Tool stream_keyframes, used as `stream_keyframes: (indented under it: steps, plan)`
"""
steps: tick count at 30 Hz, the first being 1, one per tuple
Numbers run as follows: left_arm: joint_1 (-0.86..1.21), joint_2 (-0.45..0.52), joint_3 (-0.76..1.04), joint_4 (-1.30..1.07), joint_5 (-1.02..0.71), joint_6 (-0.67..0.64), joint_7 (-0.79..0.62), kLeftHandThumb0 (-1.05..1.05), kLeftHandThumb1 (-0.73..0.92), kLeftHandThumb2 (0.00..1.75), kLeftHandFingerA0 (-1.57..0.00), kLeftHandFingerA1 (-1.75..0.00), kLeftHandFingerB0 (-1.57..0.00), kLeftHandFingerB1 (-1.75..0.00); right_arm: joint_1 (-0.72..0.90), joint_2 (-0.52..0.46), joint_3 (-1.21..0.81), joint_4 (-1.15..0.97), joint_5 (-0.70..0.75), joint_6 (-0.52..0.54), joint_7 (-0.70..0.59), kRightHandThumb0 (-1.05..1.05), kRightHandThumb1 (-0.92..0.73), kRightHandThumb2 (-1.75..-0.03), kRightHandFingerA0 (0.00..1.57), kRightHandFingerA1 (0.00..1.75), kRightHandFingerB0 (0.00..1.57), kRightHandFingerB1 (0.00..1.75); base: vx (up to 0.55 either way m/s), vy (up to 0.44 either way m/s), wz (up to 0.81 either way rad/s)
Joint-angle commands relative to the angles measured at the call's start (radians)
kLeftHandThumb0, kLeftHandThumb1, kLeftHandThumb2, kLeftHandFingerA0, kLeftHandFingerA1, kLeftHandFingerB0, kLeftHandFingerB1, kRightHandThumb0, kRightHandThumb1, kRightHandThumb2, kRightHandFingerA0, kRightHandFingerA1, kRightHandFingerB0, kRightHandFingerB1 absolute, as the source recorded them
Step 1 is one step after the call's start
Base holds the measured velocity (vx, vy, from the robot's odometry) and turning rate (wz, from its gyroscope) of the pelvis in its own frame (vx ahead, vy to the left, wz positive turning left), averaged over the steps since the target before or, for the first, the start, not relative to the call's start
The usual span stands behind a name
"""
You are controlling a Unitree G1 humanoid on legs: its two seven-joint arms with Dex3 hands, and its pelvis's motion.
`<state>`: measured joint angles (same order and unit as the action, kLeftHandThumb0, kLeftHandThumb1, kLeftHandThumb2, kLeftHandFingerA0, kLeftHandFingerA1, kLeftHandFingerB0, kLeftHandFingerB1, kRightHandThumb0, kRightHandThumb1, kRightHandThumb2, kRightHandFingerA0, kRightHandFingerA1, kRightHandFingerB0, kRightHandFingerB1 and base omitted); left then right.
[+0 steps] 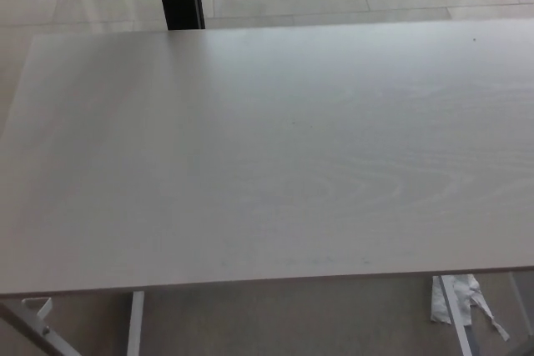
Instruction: Pick up a bottle and hand it
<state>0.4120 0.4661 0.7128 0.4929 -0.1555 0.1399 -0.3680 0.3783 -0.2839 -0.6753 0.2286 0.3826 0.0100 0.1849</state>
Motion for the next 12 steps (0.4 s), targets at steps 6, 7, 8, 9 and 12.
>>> stream_keyframes:
  steps: [6, 7, 8, 9, 12]
  plan:
    - [-0.014, 0.032, 0.008, 0.07, -0.095, -0.031, -0.081, -0.73, 0.37, 0.74, -0.65, -0.64, -0.29, -0.47, 0.003, -0.008, -0.003, -0.004, 0.01, 0.021, 0.0, -0.7, -0.45, -0.89, 0.46, 0.66, 0.34, 0.59, 0.0, 0.0, 0.0]
    - [-0.012, 0.034, 0.007, 0.071, -0.097, -0.032, -0.083, -0.73, 0.37, 0.74, -0.65, -0.64, -0.29, -0.47, 0.003, -0.009, -0.003, -0.003, 0.009, 0.02, 0.002, -0.7, -0.45, -0.89, 0.46, 0.66, 0.34, 0.59, 0.0, 0.0, 0.0]
    - [-0.009, 0.033, 0.004, 0.065, -0.097, -0.033, -0.081, -0.68, 0.34, 0.75, -0.61, -0.65, -0.28, -0.48, 0.003, -0.009, -0.004, -0.003, 0.01, 0.019, 0.003, -0.71, -0.6, -0.59, 0.52, 0.63, 0.37, 0.51, 0.0, 0.0, 0.0]
    - [-0.004, 0.03, 0.001, 0.054, -0.096, -0.034, -0.077, -0.68, 0.34, 0.75, -0.61, -0.65, -0.28, -0.48, 0.003, -0.008, -0.005, -0.003, 0.012, 0.017, 0.004, -0.71, -0.6, -0.59, 0.52, 0.63, 0.37, 0.51, 0.0, 0.0, 0.0]
    - [0.003, 0.03, 0.003, 0.051, -0.104, -0.036, -0.086, -0.67, 0.42, 0.54, -0.66, -0.55, -0.33, -0.4, 0.005, -0.008, -0.003, 0.0, 0.01, 0.008, 0.011, -0.7, -0.45, -0.9, 0.54, 0.69, 0.33, 0.58, 0.0, 0.0, 0.0]
